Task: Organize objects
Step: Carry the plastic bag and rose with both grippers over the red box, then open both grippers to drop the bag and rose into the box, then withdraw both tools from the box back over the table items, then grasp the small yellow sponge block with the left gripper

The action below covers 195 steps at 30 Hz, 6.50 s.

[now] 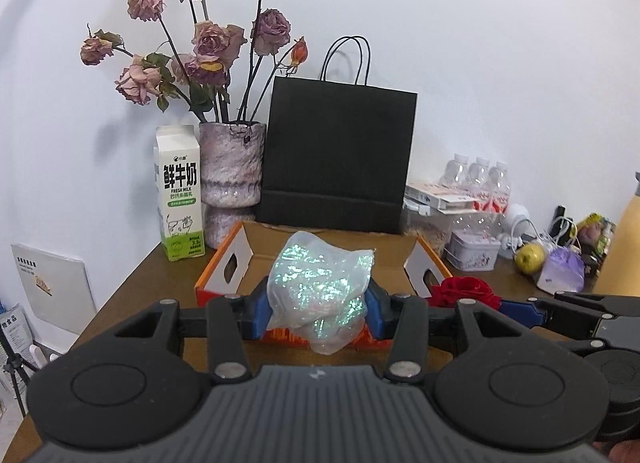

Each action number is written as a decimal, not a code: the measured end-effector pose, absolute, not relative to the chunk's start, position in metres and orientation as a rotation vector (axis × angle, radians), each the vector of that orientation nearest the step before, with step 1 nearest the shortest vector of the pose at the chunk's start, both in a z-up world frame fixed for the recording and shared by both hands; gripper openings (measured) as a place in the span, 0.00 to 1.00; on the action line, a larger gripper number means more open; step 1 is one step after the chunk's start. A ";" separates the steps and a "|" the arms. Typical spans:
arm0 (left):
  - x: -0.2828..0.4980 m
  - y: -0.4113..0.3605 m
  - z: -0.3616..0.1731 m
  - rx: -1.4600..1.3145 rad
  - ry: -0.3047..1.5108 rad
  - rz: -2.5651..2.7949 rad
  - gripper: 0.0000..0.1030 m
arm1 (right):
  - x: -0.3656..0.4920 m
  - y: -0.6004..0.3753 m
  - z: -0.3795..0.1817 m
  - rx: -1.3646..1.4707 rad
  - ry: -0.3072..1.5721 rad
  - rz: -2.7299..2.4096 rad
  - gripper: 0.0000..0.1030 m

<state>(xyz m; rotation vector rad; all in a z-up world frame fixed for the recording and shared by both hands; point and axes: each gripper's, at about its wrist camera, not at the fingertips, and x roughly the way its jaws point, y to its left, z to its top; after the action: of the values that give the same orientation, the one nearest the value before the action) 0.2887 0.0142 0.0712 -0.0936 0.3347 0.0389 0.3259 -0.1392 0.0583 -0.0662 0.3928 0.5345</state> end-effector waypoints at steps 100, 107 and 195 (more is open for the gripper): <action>0.404 0.040 0.071 -0.174 0.354 0.078 1.00 | 0.453 -0.129 0.055 -0.076 0.415 0.444 1.00; 0.378 0.041 0.075 -0.183 0.339 0.073 1.00 | 0.430 -0.137 0.062 -0.070 0.395 0.448 1.00; 0.181 -0.014 -0.054 -0.012 0.693 0.090 1.00 | 0.229 -0.245 -0.035 -0.012 0.510 0.410 1.00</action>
<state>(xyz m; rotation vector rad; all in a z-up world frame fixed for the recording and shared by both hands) 0.1808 -0.0143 -0.0536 -0.0122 0.6935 0.0899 0.2287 -0.2451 -0.0346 -0.0121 0.5096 0.4096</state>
